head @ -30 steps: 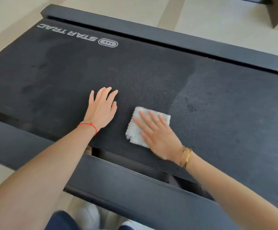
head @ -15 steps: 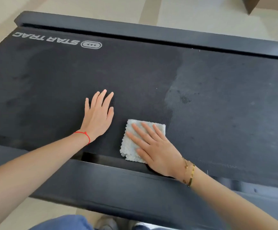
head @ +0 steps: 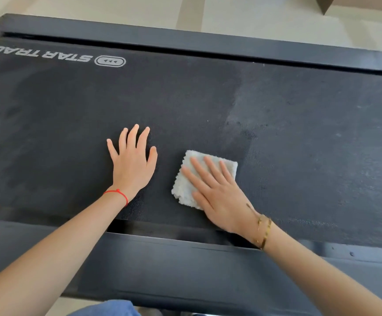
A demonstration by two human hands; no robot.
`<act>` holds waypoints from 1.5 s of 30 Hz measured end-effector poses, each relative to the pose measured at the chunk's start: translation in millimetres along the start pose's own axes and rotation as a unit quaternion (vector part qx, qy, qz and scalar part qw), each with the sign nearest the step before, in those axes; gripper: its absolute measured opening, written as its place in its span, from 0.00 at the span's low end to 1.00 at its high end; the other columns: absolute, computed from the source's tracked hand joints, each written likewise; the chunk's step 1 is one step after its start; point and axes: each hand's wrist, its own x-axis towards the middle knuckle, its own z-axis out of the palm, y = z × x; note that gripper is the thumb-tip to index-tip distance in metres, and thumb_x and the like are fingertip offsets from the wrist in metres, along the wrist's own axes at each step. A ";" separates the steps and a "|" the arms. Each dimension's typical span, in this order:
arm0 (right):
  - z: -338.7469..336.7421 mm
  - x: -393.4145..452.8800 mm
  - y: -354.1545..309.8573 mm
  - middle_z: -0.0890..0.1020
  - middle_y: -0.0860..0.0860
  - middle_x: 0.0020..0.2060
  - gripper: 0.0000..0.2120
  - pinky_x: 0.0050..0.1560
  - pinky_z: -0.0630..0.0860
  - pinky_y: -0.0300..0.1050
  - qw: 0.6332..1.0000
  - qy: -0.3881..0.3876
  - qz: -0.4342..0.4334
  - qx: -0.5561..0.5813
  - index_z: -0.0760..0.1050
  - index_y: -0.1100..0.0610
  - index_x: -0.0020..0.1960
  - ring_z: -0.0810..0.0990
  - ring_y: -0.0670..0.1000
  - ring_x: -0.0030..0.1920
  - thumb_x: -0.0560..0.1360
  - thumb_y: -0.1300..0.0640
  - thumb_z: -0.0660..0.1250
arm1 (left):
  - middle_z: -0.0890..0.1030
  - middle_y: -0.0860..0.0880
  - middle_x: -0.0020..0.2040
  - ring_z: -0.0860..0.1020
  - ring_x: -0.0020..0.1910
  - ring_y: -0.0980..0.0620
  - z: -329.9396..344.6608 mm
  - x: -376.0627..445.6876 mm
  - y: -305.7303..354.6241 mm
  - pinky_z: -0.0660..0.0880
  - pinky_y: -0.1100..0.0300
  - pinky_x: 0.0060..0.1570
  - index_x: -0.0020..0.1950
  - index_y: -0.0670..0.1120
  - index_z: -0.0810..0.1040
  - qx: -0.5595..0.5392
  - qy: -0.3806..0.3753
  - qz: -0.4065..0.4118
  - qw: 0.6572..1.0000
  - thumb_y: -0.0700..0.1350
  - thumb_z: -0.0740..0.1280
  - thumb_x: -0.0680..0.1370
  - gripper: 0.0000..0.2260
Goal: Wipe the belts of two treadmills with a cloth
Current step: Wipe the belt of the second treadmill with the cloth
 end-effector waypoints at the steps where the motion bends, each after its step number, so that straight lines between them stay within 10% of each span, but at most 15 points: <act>1: 0.8 -11.4 0.0 0.47 0.46 0.80 0.25 0.78 0.37 0.53 1.000 -0.001 -0.010 0.010 0.45 0.45 0.81 0.41 0.53 0.80 0.84 0.47 0.44 | 0.59 0.47 0.81 0.53 0.81 0.44 0.0 -0.3 -0.2 0.46 0.33 0.77 0.80 0.50 0.60 0.001 0.000 0.000 1.000 0.52 0.55 0.84 0.24; 10: -28.7 38.9 90.0 0.46 0.51 0.80 0.25 0.77 0.43 0.60 0.972 0.014 0.234 0.003 0.44 0.48 0.81 0.44 0.59 0.79 0.85 0.49 0.44 | 0.59 0.46 0.81 0.53 0.81 0.43 -1.2 -1.6 0.7 0.46 0.32 0.76 0.80 0.49 0.60 0.006 -0.002 0.004 1.000 0.53 0.54 0.84 0.25; 21: -8.2 -9.3 15.9 0.44 0.44 0.80 0.25 0.78 0.37 0.52 0.999 -0.016 0.034 -0.007 0.41 0.44 0.80 0.39 0.52 0.80 0.85 0.47 0.44 | 0.61 0.45 0.80 0.53 0.80 0.42 -9.5 6.4 19.4 0.46 0.32 0.76 0.78 0.47 0.65 -0.033 -0.002 -0.005 0.999 0.48 0.58 0.83 0.23; 29: -41.8 63.3 140.4 0.45 0.51 0.80 0.25 0.76 0.40 0.59 0.957 0.015 0.289 0.026 0.44 0.48 0.81 0.42 0.59 0.79 0.85 0.48 0.43 | 0.60 0.46 0.81 0.53 0.81 0.44 -4.0 23.0 61.0 0.47 0.35 0.77 0.78 0.48 0.64 -0.039 0.023 0.045 0.998 0.47 0.57 0.83 0.23; 38: -23.2 35.8 119.8 0.43 0.43 0.80 0.26 0.76 0.33 0.50 1.000 -0.001 0.020 0.001 0.40 0.42 0.80 0.36 0.47 0.77 0.83 0.43 0.40 | 0.62 0.46 0.79 0.55 0.80 0.44 15.4 54.8 97.6 0.48 0.34 0.77 0.78 0.48 0.65 -0.024 0.033 0.033 0.999 0.47 0.57 0.83 0.22; 45: -65.4 108.1 254.9 0.42 0.54 0.80 0.26 0.77 0.42 0.61 0.972 -0.011 0.235 -0.029 0.41 0.52 0.81 0.41 0.62 0.79 0.85 0.49 0.43 | 0.63 0.46 0.79 0.56 0.80 0.44 25.7 75.7 95.7 0.48 0.33 0.76 0.79 0.49 0.64 0.023 0.004 0.038 0.999 0.50 0.56 0.83 0.23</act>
